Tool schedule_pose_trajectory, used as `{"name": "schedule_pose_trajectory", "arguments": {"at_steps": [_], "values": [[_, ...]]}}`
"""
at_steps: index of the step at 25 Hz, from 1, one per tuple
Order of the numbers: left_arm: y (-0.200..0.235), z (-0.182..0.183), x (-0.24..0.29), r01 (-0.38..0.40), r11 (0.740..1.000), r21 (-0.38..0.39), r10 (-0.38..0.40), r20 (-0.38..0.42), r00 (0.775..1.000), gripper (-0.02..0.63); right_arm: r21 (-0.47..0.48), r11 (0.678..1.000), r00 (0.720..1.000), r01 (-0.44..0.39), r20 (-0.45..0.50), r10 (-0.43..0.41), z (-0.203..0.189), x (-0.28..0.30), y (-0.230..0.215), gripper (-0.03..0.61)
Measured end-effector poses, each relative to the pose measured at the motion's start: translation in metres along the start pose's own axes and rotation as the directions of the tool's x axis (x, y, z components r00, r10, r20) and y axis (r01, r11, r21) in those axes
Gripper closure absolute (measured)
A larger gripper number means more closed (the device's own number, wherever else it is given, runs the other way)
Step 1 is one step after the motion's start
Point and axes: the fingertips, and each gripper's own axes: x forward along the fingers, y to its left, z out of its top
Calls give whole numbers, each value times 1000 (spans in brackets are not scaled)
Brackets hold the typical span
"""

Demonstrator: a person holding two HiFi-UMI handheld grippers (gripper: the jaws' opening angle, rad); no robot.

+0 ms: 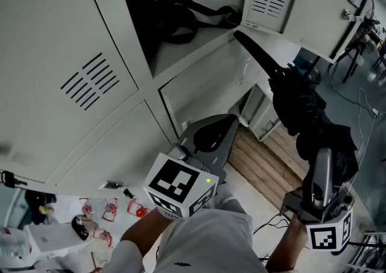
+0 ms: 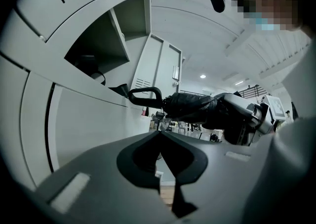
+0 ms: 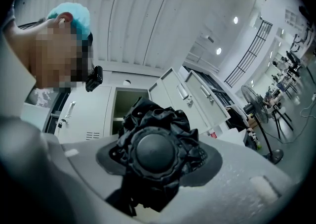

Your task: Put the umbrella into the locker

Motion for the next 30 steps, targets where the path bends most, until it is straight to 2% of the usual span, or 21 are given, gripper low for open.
{"name": "schedule_pose_trajectory", "arguments": {"at_steps": [8,13,20,25,30], "values": [[2,23,2,-5,999,41,5,7,1000,600,-33,997,997,-67,30,68,22,19,16,327],[5,42,3,-8,1000,28,7,28,1000,600,-36,992,991,-123,49,125,35,36,21,327],[10,67,5,-57,998,38,55,54,997,598,-35,981,980,-193,44,194,49,57,28,327],[1,87,11,-40,999,32,38,65,997,598,-57,973,972,-225,60,229,68,64,28,327],[-1,105,19,-54,997,50,50,76,996,598,-73,963,961,-259,85,264,88,69,28,327]]}}
